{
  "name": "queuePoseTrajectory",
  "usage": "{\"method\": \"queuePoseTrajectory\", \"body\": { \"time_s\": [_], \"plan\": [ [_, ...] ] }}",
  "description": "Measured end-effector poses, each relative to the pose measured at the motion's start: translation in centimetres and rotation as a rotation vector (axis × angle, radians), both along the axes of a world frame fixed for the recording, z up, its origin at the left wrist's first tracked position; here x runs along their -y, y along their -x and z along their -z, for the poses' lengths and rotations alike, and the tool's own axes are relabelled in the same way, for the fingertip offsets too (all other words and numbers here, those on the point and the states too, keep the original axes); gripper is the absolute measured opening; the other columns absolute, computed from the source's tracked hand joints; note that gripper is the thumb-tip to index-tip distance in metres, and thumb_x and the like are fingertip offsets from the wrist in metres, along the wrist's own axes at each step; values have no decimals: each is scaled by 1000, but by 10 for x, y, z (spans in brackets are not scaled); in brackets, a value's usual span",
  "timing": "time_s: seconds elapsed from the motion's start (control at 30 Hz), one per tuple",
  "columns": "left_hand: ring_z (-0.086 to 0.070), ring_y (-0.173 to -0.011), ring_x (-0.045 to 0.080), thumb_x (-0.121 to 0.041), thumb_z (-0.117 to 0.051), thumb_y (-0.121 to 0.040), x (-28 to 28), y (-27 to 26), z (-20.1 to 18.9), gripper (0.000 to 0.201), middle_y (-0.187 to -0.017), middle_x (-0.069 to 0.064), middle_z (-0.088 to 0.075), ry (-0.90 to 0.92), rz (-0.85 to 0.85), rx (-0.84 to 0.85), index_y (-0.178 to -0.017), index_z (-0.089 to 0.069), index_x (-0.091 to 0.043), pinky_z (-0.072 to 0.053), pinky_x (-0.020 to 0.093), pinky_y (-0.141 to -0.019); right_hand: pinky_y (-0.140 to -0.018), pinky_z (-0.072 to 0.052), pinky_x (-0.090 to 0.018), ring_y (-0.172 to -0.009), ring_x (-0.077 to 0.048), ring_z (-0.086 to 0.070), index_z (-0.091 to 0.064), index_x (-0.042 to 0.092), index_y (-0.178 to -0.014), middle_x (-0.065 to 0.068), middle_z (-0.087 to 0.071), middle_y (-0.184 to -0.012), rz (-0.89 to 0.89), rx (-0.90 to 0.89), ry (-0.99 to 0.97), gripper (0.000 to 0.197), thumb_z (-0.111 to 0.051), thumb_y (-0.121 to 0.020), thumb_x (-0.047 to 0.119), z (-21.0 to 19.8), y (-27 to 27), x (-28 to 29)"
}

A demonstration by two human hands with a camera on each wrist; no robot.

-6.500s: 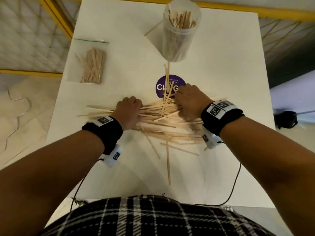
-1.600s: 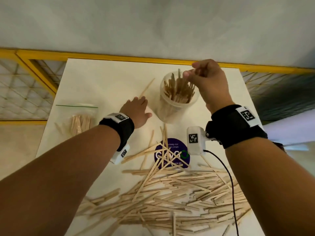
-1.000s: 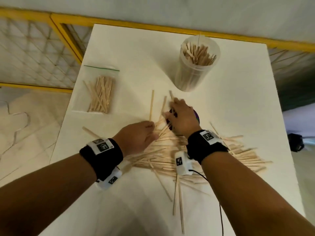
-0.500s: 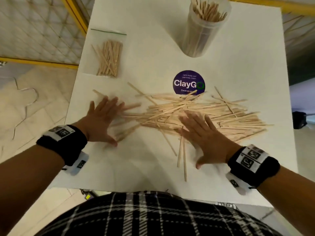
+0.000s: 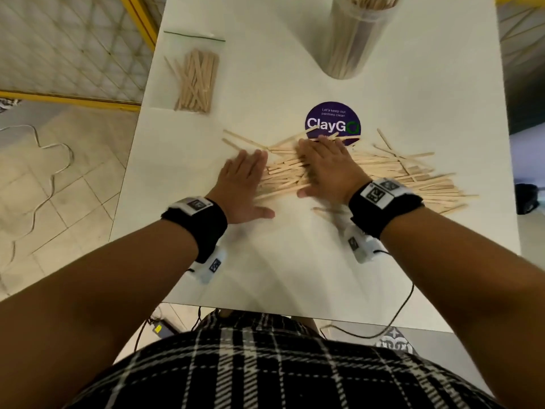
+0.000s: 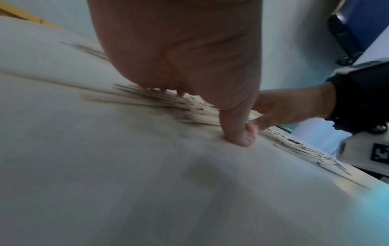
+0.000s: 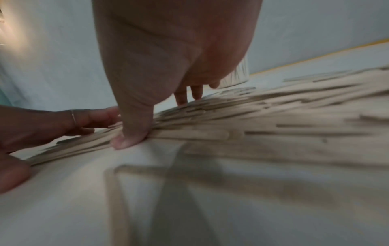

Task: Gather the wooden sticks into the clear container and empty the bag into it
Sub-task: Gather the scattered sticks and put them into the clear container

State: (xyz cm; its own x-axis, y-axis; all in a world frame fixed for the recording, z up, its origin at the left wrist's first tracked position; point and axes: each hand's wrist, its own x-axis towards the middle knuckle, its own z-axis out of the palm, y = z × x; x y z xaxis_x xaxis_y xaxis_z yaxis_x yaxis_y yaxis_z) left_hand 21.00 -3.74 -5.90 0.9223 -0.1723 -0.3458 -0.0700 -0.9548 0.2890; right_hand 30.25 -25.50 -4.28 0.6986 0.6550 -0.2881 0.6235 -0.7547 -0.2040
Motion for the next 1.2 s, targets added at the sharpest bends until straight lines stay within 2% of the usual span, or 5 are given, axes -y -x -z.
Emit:
{"method": "queuePoseTrajectory", "body": {
  "time_s": [0.23, 0.63, 0.87, 0.97, 1.2],
  "plan": [
    [-45, -111, 37, -42, -60, -83, -4, -19, -12, 53, -119, 14, -52, -178, -32, 197, -124, -51, -9, -33, 45, -88, -93, -37, -45, -113, -36, -46, -55, 8, -121, -16, -51, -120, -65, 28, 52, 47, -67, -80, 28, -9, -18, -8],
    [-57, -87, 39, -20, -42, -96, -29, -20, -23, 28, -102, 20, -59, -35, -35, 129, -116, -42, -1, -41, 42, -69, -77, -41, -38, -91, -30, -52, -47, 8, -104, -16, -55, -109, 54, -127, 51, 17, -50, -90, 16, -15, -26, -13],
    [-56, -93, 35, -14, -40, -96, -46, -10, -51, 22, -106, 20, -60, 308, -295, 134, -110, -51, -1, -41, 36, -82, -89, -47, -25, -93, -15, -59, -52, 8, -112, -4, -56, -106, 335, -330, -364, 23, -43, -92, 2, -54, -34, -7],
    [-54, -76, 15, -12, -36, -98, -22, -16, -65, 20, -95, 6, -58, 580, -523, 110, -101, -49, 3, -43, 21, -73, -53, -41, -2, -66, 3, -56, -53, 15, -106, 6, -53, -87, 559, -394, -659, 17, -42, -97, 6, -83, -37, -16],
    [-61, -92, 22, -20, -37, -98, 62, -65, -97, 14, -100, 3, -65, 897, -568, 138, -92, -49, -20, -47, 35, -85, -60, -46, -31, -64, -15, -49, -58, 25, -94, 4, -52, -71, 709, -467, -1157, 13, -50, -95, 14, -123, -38, -44]
  ]
}}
